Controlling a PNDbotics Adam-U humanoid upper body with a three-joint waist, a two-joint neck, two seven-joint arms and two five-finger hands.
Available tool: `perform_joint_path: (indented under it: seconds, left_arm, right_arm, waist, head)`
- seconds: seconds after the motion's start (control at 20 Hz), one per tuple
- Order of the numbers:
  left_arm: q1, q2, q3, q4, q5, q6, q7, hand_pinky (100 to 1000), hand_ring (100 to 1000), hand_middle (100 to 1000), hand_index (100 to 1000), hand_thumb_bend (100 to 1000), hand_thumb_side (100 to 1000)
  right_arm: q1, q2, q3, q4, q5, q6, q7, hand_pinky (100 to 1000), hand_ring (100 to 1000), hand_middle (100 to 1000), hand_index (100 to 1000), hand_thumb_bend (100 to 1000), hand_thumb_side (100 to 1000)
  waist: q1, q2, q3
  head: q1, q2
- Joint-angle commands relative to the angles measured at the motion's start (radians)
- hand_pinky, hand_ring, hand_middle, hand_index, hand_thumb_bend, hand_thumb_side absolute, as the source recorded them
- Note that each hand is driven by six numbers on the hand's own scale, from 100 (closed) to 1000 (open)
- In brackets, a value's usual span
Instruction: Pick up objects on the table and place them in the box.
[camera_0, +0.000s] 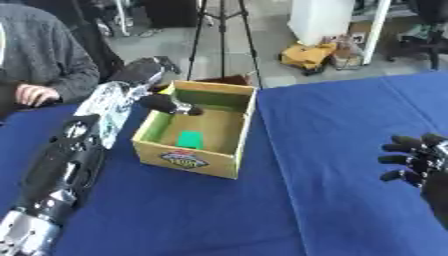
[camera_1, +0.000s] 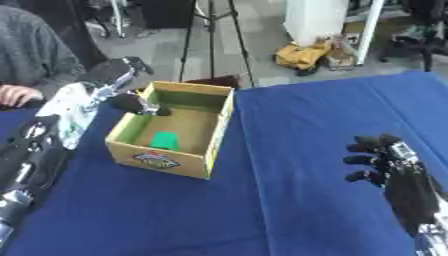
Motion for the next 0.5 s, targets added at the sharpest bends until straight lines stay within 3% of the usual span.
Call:
perform_joint_path:
  seconds: [0.05, 0.3, 0.4, 0.5]
  left_arm:
    - [0.025, 0.048, 0.045, -0.095, 0.05, -0.041, 0.052, 666, 659, 701, 793, 951, 800]
    - [0.154, -0.006, 0.088, -0.228, 0.132, -0.113, 0.133, 608, 602, 648, 779, 802, 847]
    - [0.21, -0.04, 0.092, -0.283, 0.166, -0.098, 0.168, 603, 595, 641, 775, 723, 891]
    - [0.263, -0.072, 0.091, -0.335, 0.199, -0.07, 0.2, 602, 596, 642, 776, 712, 899]
  right_arm:
    - [-0.005, -0.009, -0.019, -0.015, 0.003, -0.003, -0.012, 564, 721, 722, 834, 100, 1000]
    - [0.001, -0.01, -0.037, -0.021, -0.001, -0.009, -0.029, 564, 722, 722, 834, 100, 1000]
    - [0.001, -0.012, -0.043, -0.025, -0.002, -0.011, -0.034, 564, 721, 722, 834, 100, 1000]
    - [-0.001, -0.014, -0.047, -0.03, -0.002, -0.013, -0.037, 564, 722, 722, 834, 100, 1000]
  waist:
    - [-0.01, -0.018, 0.019]
    - [-0.023, -0.016, 0.079]
    - [-0.026, -0.014, 0.097]
    - [-0.028, -0.011, 0.108]
  head:
    - [-0.017, 0.004]
    - [-0.052, 0.006]
    - [-0.061, 0.006]
    - [-0.067, 0.004]
